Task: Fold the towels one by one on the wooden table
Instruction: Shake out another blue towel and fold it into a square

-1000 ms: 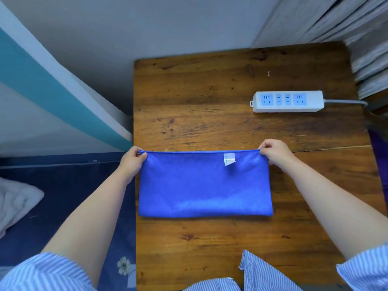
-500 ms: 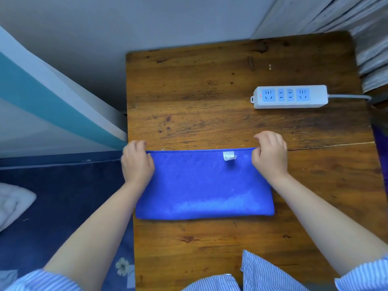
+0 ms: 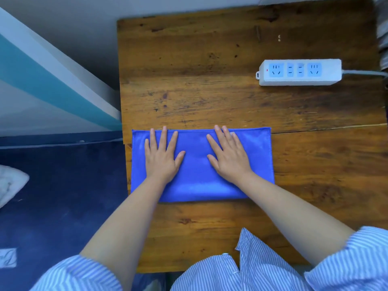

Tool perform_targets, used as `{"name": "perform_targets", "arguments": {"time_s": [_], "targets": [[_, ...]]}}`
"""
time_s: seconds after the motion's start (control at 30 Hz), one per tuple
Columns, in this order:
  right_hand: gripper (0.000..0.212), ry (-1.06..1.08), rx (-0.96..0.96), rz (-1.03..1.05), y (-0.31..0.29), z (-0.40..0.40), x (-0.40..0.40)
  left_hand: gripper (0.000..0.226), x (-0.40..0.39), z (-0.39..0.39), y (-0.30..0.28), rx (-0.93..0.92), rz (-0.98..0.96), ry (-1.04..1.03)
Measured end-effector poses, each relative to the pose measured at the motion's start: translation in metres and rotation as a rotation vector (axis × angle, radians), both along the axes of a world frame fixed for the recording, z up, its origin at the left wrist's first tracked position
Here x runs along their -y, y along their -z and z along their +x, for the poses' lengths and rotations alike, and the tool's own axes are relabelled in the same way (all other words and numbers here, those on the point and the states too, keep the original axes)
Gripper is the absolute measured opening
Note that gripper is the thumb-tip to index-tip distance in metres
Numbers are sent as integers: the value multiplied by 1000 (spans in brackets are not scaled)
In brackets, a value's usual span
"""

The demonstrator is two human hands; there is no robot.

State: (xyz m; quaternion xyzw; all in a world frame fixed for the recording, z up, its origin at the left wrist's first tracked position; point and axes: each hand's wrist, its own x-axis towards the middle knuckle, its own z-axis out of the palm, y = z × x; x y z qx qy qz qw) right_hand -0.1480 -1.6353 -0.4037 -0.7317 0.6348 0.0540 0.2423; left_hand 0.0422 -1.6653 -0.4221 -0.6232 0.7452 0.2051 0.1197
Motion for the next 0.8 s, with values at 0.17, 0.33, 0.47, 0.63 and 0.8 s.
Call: {"name": "perform_targets", "arguments": {"time_s": [0.17,0.33,0.47,0.63,0.8], "targets": [[63,120,-36,-32,8,-34,-12,61,3,19,3,5,-57,-59],[64,263,-118,-49,12,-59,-19,62,3,42,2,41,-81,-180],[65,438,-119,-67,4,-64,-28,63,-12,44,-9,102,-115,-179],[62,259,5,-145,-17,-4,-69,63,-71,0,-14,-30,-65,-26],[57,101,-80,-42,-1,32,-94,63,-101,2,-2,6,-15,-59]]}}
